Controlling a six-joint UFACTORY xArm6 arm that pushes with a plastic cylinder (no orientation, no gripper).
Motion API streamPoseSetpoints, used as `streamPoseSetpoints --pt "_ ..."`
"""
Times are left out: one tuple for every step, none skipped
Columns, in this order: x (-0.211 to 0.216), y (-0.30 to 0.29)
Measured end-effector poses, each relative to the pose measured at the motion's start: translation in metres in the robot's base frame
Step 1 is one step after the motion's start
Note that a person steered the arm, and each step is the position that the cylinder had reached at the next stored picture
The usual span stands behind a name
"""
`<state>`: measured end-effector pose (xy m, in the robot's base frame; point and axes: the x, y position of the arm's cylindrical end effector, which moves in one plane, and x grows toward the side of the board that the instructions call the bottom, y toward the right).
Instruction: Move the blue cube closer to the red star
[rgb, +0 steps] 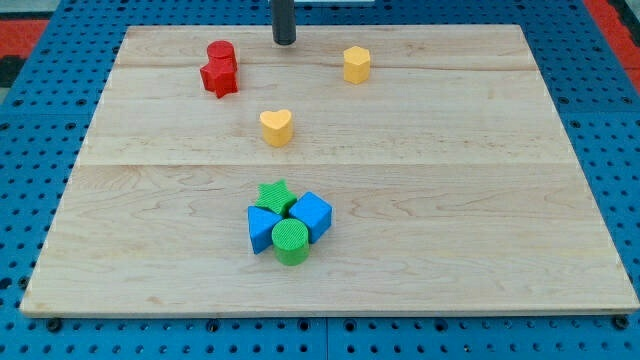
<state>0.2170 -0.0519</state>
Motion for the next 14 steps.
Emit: streamPoseSetpoints --pt "0.001 0.007" --pt "0.036 0.015" --pt "0.092 0.051" --pt "0.166 0.116" --pt "0.263 0.124" --pt "0.309 0.081" --pt "0.338 0.062" --pt "0.323 0.009" --pt "0.286 0.011" --pt "0.284 0.062" --pt "0.264 0.073" --pt "0.249 0.025" --pt "0.233 -0.025" --pt "0.196 -0.044"
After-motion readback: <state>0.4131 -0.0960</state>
